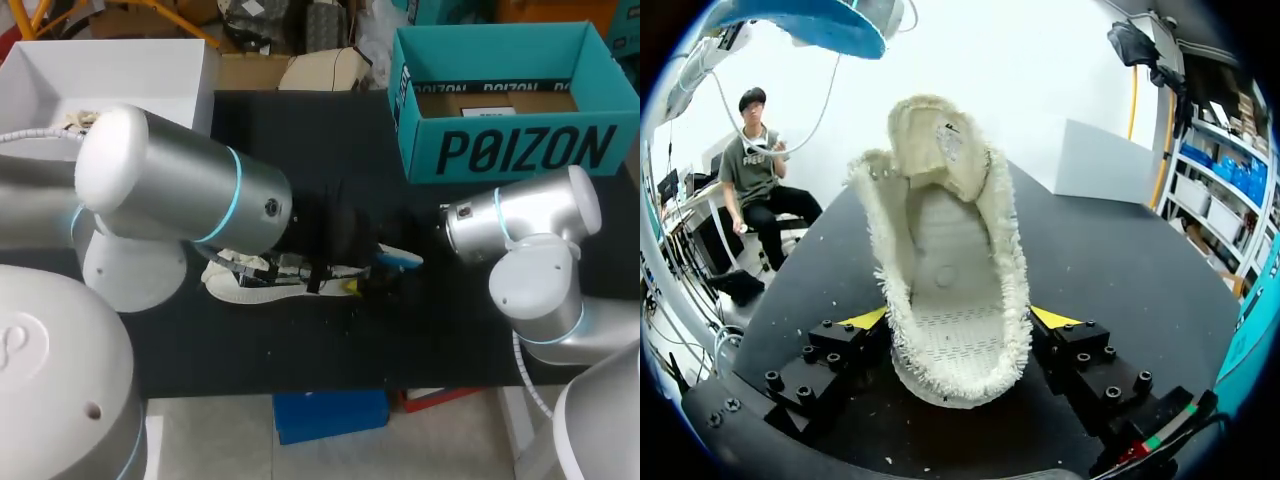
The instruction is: Take the shoe out of the shoebox, open the shoe tongue, remove and reinsert the insole, then place the shoe into the shoebox
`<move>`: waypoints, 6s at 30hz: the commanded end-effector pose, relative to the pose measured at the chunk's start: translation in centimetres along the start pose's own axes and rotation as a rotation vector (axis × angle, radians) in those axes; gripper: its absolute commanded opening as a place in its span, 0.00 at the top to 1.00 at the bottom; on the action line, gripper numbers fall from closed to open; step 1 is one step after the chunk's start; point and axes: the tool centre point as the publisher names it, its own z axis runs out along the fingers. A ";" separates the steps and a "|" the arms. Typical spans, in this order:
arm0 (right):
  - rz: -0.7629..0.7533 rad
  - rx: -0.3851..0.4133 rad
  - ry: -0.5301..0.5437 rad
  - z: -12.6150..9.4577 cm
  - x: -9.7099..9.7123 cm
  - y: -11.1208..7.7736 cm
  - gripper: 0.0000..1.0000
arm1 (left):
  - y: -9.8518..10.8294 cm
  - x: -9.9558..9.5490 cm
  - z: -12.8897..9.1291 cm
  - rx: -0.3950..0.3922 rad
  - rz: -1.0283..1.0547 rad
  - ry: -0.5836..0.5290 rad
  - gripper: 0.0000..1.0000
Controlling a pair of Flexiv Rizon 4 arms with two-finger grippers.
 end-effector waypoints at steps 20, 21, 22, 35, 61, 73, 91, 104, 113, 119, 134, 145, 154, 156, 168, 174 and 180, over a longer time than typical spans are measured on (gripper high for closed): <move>0.002 0.002 -0.002 0.4 -0.1 -0.2 1.00 | -0.8 -2.2 -1.9 0.514 -0.037 0.012 1.00; 0.002 0.002 -0.002 0.4 -0.1 -0.2 1.00 | -0.8 -2.2 -1.9 0.514 -0.037 0.012 1.00; 0.002 0.002 -0.002 0.4 -0.1 -0.2 1.00 | -0.8 -2.2 -1.9 0.514 -0.037 0.012 1.00; 0.002 0.002 -0.002 0.4 -0.1 -0.2 1.00 | -0.5 -2.4 -4.0 0.588 -0.157 0.035 1.00; 0.002 0.002 -0.002 0.4 -0.1 -0.2 1.00 | -2.9 -6.3 -9.9 0.800 -0.297 0.032 1.00; 0.002 0.002 -0.002 0.4 -0.1 -0.2 1.00 | -3.1 -6.5 -10.3 0.836 -0.310 0.028 1.00; -0.054 -0.001 -0.076 -3.4 -2.1 1.6 0.00 | -3.1 -6.5 -10.3 0.836 -0.310 0.028 1.00; -0.059 -0.302 -0.250 -6.1 -2.9 6.4 0.00 | -3.1 -6.5 -10.3 0.836 -0.310 0.028 1.00; -0.099 -0.458 -0.257 -6.7 -3.1 10.0 0.00 | -3.1 -6.5 -10.3 0.836 -0.310 0.028 1.00; -0.136 -0.521 -0.249 -7.9 -3.2 12.1 0.00 | -3.1 -6.5 -10.3 0.836 -0.310 0.028 1.00; -0.209 -0.522 -0.202 -11.1 -2.8 15.2 0.00 | -3.1 -6.5 -10.3 0.836 -0.310 0.028 1.00; -0.229 -0.539 -0.205 -13.3 -0.1 18.1 0.05 | -3.1 -6.5 -10.3 0.836 -0.310 0.028 1.00; -0.177 -0.613 -0.232 -13.6 1.8 18.1 0.10 | -3.1 -6.5 -10.3 0.836 -0.310 0.028 1.00; -0.173 -0.646 -0.234 -13.4 2.1 18.3 0.13 | -3.1 -6.5 -10.3 0.836 -0.310 0.028 1.00; -0.168 -0.772 -0.197 -12.0 3.0 19.9 0.13 | -3.1 -6.5 -10.3 0.836 -0.310 0.028 1.00; -0.156 -0.871 -0.178 -11.6 3.3 20.9 0.17 | -3.1 -6.5 -10.3 0.836 -0.310 0.028 1.00; -0.150 -0.922 -0.163 -11.1 3.6 21.6 0.26 | -3.1 -6.5 -10.3 0.836 -0.310 0.028 1.00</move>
